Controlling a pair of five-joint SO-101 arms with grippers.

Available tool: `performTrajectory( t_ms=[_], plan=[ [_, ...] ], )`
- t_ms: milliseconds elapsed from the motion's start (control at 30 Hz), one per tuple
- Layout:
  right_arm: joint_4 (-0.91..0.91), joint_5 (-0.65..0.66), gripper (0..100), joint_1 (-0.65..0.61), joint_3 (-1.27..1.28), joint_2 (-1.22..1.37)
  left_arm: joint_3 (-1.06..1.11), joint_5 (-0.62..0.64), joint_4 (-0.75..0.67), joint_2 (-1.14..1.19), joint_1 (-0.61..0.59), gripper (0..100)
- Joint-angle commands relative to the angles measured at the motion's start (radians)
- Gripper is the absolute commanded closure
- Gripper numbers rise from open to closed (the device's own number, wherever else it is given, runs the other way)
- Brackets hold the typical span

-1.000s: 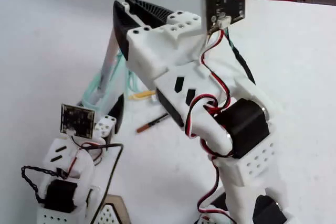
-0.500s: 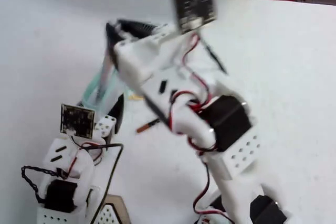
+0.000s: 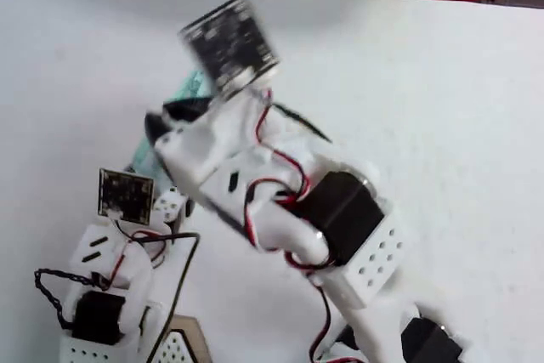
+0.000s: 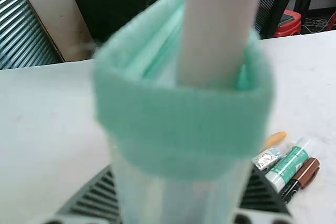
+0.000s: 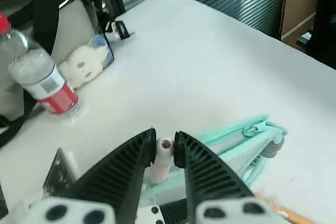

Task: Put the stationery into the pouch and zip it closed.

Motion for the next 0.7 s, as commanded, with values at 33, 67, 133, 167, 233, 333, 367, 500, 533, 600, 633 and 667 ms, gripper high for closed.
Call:
performTrajectory(
  t_ms=[33, 67, 133, 167, 233, 333, 367, 500, 533, 600, 633, 667],
  plan=[
    [0.047, 0.104, 98.1, -0.081, -0.006, -0.002, 0.011, 0.008, -0.052, -0.001, -0.002, 80],
    [0.047, 0.107, 98.1, -0.088, -0.006, -0.002, 0.021, 0.008, -0.066, -0.001, -0.004, 80],
    [0.042, 0.107, 97.8, -0.091, -0.009, -0.005, 0.038, 0.006, -0.091, -0.001, -0.004, 80],
    [0.042, 0.107, 96.6, -0.091, -0.009, -0.005, 0.044, 0.006, -0.097, -0.001, -0.004, 80],
    [0.045, 0.107, 90.7, -0.091, -0.006, -0.01, 0.046, 0.006, -0.098, -0.001, -0.004, 80],
    [0.053, 0.107, 79.4, -0.091, -0.006, -0.01, 0.046, 0.006, -0.097, -0.001, -0.004, 80],
    [0.053, 0.107, 76.9, -0.091, -0.006, -0.01, 0.046, 0.006, -0.097, -0.001, -0.004, 80],
    [0.053, 0.107, 76.5, -0.091, -0.008, -0.01, 0.044, 0.006, -0.094, -0.001, -0.004, 80],
    [0.053, 0.107, 76.5, -0.091, -0.011, -0.012, 0.043, 0.006, -0.094, -0.001, -0.004, 80],
    [0.051, 0.107, 76.5, -0.071, -0.014, -0.012, 0.043, 0.006, -0.094, -0.001, -0.004, 80],
    [0.048, 0.107, 76.5, -0.054, -0.014, -0.012, 0.043, 0.006, -0.094, -0.001, -0.004, 80],
    [0.047, 0.107, 76.5, -0.031, -0.014, -0.012, 0.043, 0.006, -0.094, -0.001, -0.004, 80]
  ],
)
